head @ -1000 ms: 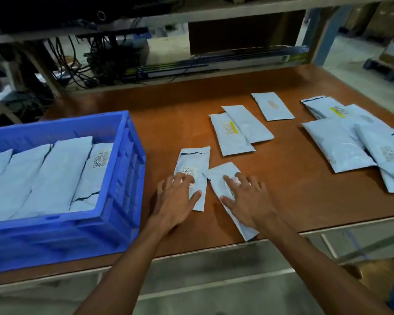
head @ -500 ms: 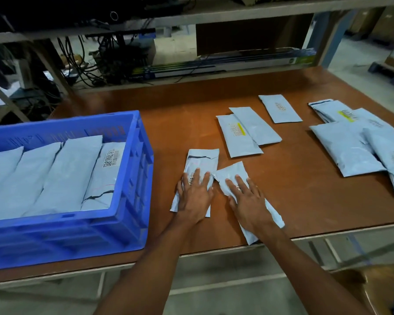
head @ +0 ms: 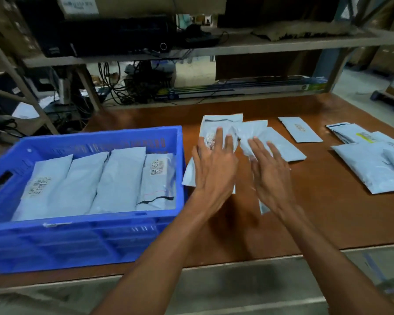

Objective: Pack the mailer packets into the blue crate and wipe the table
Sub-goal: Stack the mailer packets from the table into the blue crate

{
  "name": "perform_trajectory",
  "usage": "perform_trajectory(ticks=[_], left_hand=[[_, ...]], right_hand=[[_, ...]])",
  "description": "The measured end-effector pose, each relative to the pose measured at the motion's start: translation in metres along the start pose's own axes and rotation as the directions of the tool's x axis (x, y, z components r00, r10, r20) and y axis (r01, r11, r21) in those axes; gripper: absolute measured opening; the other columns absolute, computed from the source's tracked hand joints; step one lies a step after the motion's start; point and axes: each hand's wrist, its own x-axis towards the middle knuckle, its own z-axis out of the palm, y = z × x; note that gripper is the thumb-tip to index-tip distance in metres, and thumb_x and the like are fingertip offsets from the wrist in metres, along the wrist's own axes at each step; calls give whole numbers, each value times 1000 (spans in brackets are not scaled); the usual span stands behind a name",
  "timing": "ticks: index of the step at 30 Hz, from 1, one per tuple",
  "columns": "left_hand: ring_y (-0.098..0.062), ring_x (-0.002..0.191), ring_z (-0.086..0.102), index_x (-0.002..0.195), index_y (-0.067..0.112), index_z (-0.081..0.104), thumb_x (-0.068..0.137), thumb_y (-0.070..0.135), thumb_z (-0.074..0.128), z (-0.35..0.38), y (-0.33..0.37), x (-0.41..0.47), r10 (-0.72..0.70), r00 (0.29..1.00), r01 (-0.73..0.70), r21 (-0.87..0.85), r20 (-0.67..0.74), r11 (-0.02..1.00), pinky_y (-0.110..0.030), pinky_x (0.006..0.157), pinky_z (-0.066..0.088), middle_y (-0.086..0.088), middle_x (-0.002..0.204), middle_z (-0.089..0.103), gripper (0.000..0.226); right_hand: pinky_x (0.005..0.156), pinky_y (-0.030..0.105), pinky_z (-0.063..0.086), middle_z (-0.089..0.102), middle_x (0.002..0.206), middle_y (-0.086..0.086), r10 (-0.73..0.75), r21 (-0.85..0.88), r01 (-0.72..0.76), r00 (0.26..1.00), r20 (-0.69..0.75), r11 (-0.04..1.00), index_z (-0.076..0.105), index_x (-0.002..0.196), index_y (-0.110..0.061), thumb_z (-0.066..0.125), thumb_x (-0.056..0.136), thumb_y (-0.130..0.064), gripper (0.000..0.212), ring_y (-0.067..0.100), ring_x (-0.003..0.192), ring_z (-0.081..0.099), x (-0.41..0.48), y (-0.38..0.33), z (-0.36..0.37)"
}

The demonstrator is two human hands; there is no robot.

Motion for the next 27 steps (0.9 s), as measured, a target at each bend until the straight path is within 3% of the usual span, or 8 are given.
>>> perform_trajectory(ticks=[4, 7, 10, 13, 18, 21, 24, 27], left_hand=[[-42, 139, 23, 150, 27, 33, 101, 32, 37, -91, -70, 14, 20, 984, -11, 57, -177, 998, -56, 110, 22, 3, 163, 20, 50], [-42, 137, 26, 149, 28, 32, 101, 33, 32, -126, -160, 4, -9, 984, 26, 90, -180, 996, -57, 108, 25, 3, 161, 23, 48], [-44, 127, 36, 147, 23, 38, 102, 30, 37, -128, -258, -24, -65, 987, 88, 155, -150, 984, -56, 101, 33, -2, 158, 31, 45], [-46, 118, 41, 145, 22, 41, 100, 28, 43, -118, -335, -46, -181, 983, 182, 177, -18, 967, -57, 95, 36, -4, 154, 35, 45], [-48, 120, 41, 139, 22, 41, 100, 30, 40, -99, -403, -61, -363, 906, 325, 193, 219, 926, -58, 98, 36, -5, 143, 40, 40], [-49, 129, 34, 129, 19, 47, 95, 27, 39, -95, -430, -50, -410, 813, 359, 200, 412, 912, -68, 96, 36, -8, 144, 37, 35], [-35, 150, 4, 157, 26, 8, 104, 46, 30, -96, -443, -48, -398, 709, 287, 277, 583, 917, -60, 117, 14, -8, 165, -3, 61], [-27, 152, -7, 155, 27, -13, 107, 45, 22, -101, -444, -54, -326, 607, 183, 272, 724, 945, -51, 120, 7, -5, 161, -24, 62]], right_hand=[[115, 51, 27, 29, 159, -7, -98, 117, 116, 984, -146, 986, 31, 153, -29, 32, 106, -34, 47, 26, 149, 19, 31, -103, -24], [116, 45, 32, 29, 159, -9, -218, 113, 230, 970, -111, 967, 30, 153, -28, 28, 106, -37, 48, 27, 146, 29, 39, -179, -8], [102, 45, 44, 37, 155, -7, -215, 47, 217, 976, -27, 975, 35, 149, -25, 33, 105, -28, 44, 28, 136, 41, 36, -242, 23], [86, 46, 47, 49, 143, -1, -191, -63, 193, 981, 28, 979, 45, 136, -18, 36, 100, -21, 37, 34, 123, 49, 30, -284, 58], [78, 46, 43, 52, 129, 5, -32, -298, 117, 961, 274, 948, 49, 120, -11, 46, 95, -19, 26, 39, 119, 48, 38, -285, 100], [95, 50, 40, 44, 141, 8, 6, -350, 172, 890, 455, 921, 49, 128, -7, 36, 100, -24, 35, 37, 130, 38, 42, -269, 112], [117, 49, 17, 15, 162, 11, 153, -347, 82, 787, 598, 934, 29, 150, -9, 29, 102, -47, 61, 34, 148, 14, 48, -253, 128], [120, 53, 8, -8, 165, 6, 197, -354, 75, 716, 670, 932, 2, 157, -24, 24, 99, -60, 72, 34, 151, -2, 52, -240, 142]])
